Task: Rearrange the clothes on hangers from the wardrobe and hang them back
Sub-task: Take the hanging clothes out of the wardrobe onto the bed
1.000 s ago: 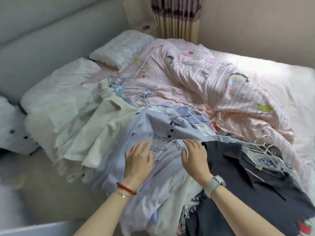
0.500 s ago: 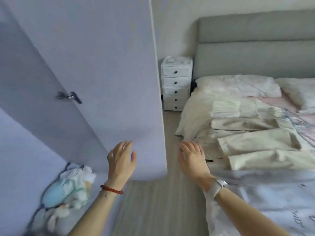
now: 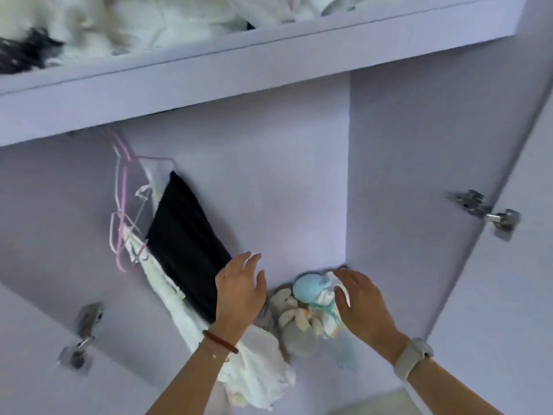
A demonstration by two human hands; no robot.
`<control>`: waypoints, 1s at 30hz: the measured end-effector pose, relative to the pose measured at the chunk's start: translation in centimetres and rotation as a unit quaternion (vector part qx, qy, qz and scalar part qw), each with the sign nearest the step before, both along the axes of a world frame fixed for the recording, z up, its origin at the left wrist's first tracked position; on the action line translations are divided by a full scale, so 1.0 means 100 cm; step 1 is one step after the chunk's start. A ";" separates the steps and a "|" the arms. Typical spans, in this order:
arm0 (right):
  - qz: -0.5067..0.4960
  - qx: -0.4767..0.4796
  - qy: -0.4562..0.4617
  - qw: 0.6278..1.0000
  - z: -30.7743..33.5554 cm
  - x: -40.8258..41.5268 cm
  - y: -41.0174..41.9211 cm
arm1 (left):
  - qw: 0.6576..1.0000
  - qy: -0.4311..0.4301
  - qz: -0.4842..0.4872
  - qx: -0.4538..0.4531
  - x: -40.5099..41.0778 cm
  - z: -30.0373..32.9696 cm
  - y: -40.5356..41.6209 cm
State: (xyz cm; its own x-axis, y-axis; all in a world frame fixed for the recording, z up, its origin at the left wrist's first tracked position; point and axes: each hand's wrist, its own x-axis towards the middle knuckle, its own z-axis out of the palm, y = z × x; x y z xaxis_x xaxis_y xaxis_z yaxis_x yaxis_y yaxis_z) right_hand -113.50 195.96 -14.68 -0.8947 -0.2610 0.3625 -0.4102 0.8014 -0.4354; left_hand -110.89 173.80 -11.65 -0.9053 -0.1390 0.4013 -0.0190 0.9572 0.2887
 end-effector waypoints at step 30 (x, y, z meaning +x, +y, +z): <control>0.275 -0.389 -0.394 0.786 0.154 -0.074 -0.337 | 0.925 0.140 0.255 0.245 0.008 0.085 -0.167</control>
State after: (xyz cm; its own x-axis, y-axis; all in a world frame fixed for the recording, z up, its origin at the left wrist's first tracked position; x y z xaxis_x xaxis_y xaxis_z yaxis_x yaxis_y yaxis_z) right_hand -120.89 162.27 0.73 -0.7504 -0.6610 -0.0059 0.0411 -0.0377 -0.9984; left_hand -110.12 157.14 -3.17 -0.5422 -0.7464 0.3858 -0.2909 0.5976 0.7472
